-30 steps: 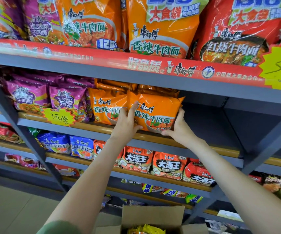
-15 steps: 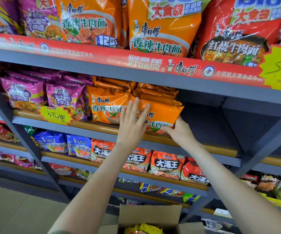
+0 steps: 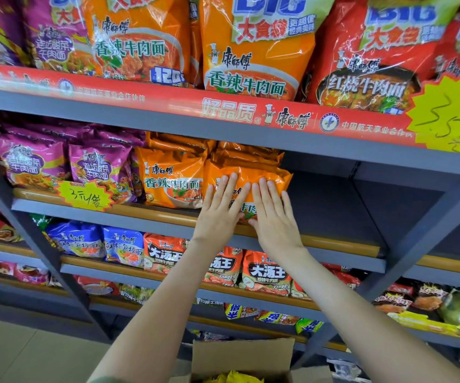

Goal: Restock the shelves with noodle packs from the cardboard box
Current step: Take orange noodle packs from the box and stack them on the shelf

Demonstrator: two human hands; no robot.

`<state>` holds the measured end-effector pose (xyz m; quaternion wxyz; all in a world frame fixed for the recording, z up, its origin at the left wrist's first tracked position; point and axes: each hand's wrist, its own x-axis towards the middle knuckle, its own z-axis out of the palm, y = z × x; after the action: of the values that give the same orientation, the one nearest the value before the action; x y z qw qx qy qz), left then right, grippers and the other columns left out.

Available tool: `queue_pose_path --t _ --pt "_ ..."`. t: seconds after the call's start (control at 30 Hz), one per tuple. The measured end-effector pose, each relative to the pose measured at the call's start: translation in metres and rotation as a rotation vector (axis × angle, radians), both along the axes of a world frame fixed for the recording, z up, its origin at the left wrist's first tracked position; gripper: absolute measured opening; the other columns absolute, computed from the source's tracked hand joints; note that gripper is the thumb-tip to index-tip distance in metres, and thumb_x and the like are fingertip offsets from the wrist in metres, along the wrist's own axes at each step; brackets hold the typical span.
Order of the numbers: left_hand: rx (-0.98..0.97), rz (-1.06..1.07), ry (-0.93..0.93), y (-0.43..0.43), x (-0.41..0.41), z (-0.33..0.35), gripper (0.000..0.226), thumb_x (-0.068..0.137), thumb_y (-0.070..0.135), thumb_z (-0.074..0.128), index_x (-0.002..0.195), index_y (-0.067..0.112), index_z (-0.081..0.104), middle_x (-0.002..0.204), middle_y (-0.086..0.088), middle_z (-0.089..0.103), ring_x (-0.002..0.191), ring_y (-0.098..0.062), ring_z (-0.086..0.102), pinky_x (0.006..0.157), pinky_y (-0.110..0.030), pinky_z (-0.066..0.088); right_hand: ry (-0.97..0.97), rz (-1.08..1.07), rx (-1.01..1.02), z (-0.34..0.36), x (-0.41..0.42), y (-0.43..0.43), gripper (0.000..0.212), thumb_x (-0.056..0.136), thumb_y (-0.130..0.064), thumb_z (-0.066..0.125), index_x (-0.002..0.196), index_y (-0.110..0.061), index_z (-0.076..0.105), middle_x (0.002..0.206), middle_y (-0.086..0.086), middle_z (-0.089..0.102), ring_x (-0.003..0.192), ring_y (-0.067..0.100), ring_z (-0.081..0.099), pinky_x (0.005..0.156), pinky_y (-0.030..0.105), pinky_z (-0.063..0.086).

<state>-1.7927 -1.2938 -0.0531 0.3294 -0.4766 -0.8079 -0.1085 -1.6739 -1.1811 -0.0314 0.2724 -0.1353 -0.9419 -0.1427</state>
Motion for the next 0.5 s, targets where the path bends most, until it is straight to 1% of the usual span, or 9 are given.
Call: queue_pose_path --t 0.07,0.13,0.2,0.23,0.3,0.33,0.4,0.47,0.5 --pt "0.013 0.026 0.01 -0.004 0.006 0.0 0.07 0.098 0.038 0.037 0.153 0.02 -0.003 0.157 -0.015 0.011 0.146 -0.032 0.005 0.116 -0.051 0.011 0.021 0.012 -0.002 0.0 0.007 -0.004 0.078 0.093 -0.039 0.056 0.151 -0.01 0.013 0.158 0.011 0.01 0.146 0.029 0.008 0.117 0.046 0.002" --pt "0.07 0.063 -0.032 -0.015 0.023 -0.009 0.066 0.1 0.041 0.033 0.153 0.022 0.0 0.158 -0.015 0.009 0.146 -0.032 -0.002 0.116 -0.052 0.005 0.034 0.036 0.003 -0.007 0.021 -0.016 0.071 0.097 -0.039 0.045 0.153 -0.015 0.008 0.158 0.01 0.003 0.147 0.029 0.002 0.116 0.049 -0.002" --pt "0.166 0.075 -0.119 -0.032 0.043 -0.029 0.064 0.099 0.042 0.03 0.153 0.023 0.001 0.157 -0.017 0.008 0.146 -0.033 -0.008 0.115 -0.053 0.002 -0.002 0.094 0.007 -0.024 0.041 -0.029 0.068 0.097 -0.039 0.035 0.153 -0.018 0.003 0.159 0.007 -0.002 0.147 0.029 0.0 0.116 0.05 -0.001" --pt "0.183 0.107 -0.165 -0.04 0.055 -0.04 0.064 0.1 0.042 0.03 0.153 0.023 0.002 0.156 -0.018 0.009 0.146 -0.034 -0.005 0.115 -0.052 0.001 -0.033 0.127 0.011 -0.035 0.052 -0.036 0.068 0.096 -0.038 0.034 0.153 -0.019 0.002 0.159 0.006 -0.001 0.147 0.03 0.001 0.116 0.051 0.001" --pt "0.227 0.14 -0.236 -0.055 0.085 -0.075 0.062 0.1 0.04 0.033 0.153 0.018 0.009 0.153 -0.021 0.012 0.144 -0.039 0.007 0.115 -0.052 0.005 -0.12 0.173 0.011 -0.068 0.075 -0.049 0.069 0.095 -0.036 0.04 0.153 -0.021 0.006 0.159 0.007 0.004 0.146 0.031 0.006 0.116 0.053 0.006" --pt "0.208 0.146 -0.305 -0.069 0.101 -0.098 0.061 0.099 0.037 0.038 0.151 0.015 0.015 0.153 -0.022 0.014 0.143 -0.039 0.011 0.114 -0.053 0.01 -0.187 0.197 -0.03 -0.088 0.089 -0.054 0.071 0.094 -0.035 0.045 0.153 -0.021 0.009 0.159 0.008 0.006 0.146 0.032 0.007 0.116 0.053 0.007" --pt "0.142 0.149 -0.346 -0.086 0.125 -0.126 0.061 0.094 0.029 0.048 0.147 0.011 0.024 0.152 -0.023 0.019 0.142 -0.038 0.017 0.112 -0.057 0.022 -0.24 0.216 -0.05 -0.112 0.112 -0.056 0.077 0.089 -0.03 0.058 0.153 -0.02 0.016 0.159 0.01 0.01 0.146 0.032 0.01 0.115 0.054 0.01" --pt "0.067 0.314 -0.571 -0.115 0.163 -0.208 0.065 0.088 0.025 0.059 0.144 0.01 0.03 0.15 -0.024 0.029 0.139 -0.038 0.023 0.107 -0.06 0.031 -0.482 0.293 -0.091 -0.189 0.128 -0.068 0.087 0.079 -0.025 0.071 0.151 -0.018 0.023 0.157 0.012 0.018 0.144 0.033 0.016 0.114 0.054 0.015" --pt "0.014 0.3 -0.643 -0.12 0.173 -0.218 0.066 0.087 0.027 0.061 0.143 0.011 0.03 0.149 -0.024 0.032 0.138 -0.037 0.024 0.105 -0.061 0.033 -0.54 0.271 -0.119 -0.193 0.139 -0.07 0.092 0.074 -0.023 0.075 0.151 -0.017 0.025 0.156 0.013 0.021 0.143 0.033 0.019 0.113 0.054 0.017"
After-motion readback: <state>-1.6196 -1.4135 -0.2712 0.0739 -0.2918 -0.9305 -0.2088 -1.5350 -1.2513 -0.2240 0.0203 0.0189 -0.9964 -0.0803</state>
